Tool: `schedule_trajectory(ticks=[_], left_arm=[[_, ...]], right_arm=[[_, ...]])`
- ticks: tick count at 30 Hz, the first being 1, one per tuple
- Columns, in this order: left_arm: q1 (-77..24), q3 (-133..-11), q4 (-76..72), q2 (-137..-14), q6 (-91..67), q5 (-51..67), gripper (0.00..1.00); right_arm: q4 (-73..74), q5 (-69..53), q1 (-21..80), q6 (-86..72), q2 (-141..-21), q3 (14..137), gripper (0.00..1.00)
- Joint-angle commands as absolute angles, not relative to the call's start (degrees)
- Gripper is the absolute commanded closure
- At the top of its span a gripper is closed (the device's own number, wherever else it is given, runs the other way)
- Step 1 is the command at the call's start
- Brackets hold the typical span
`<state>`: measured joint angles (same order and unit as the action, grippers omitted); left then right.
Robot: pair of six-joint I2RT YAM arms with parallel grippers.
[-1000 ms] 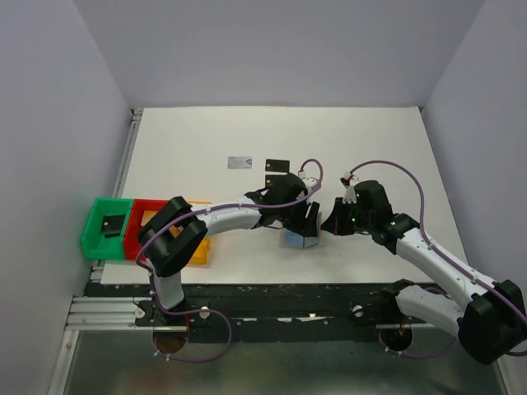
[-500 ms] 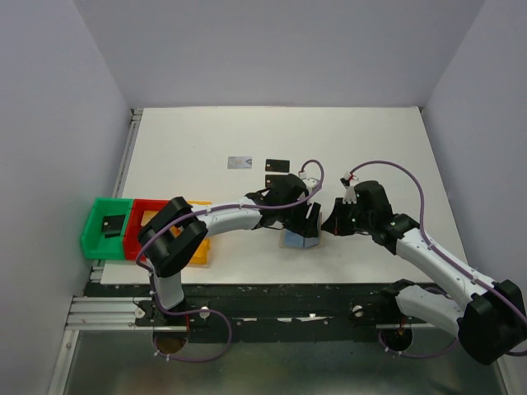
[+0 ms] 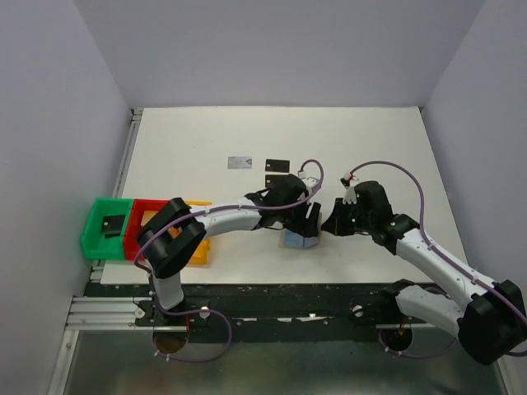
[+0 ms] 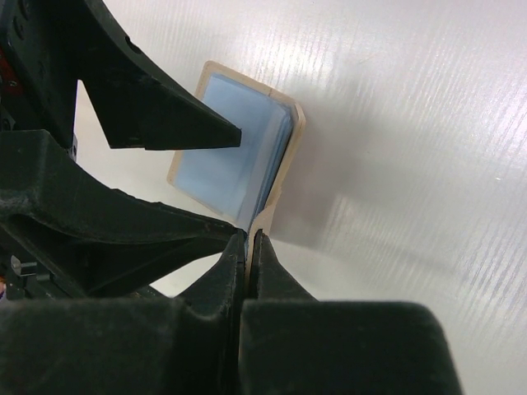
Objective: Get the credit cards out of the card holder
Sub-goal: Remove the credit card from the card holder.
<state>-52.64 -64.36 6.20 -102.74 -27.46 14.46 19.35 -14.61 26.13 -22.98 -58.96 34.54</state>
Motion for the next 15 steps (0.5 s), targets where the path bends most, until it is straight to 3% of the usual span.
schedule_trajectory(ticks=[1,15], left_arm=[[-53.2,-63.6,5.7,-99.8,-27.2,12.7,0.26],[-53.2,-64.4,6.0,-101.2,-27.1,13.6,0.25]], right_arm=[[18.4,-15.8,25.8,-22.4,-58.3,33.9,1.0],[17.8,-16.8,25.8,-22.3,-58.6,33.9,1.0]])
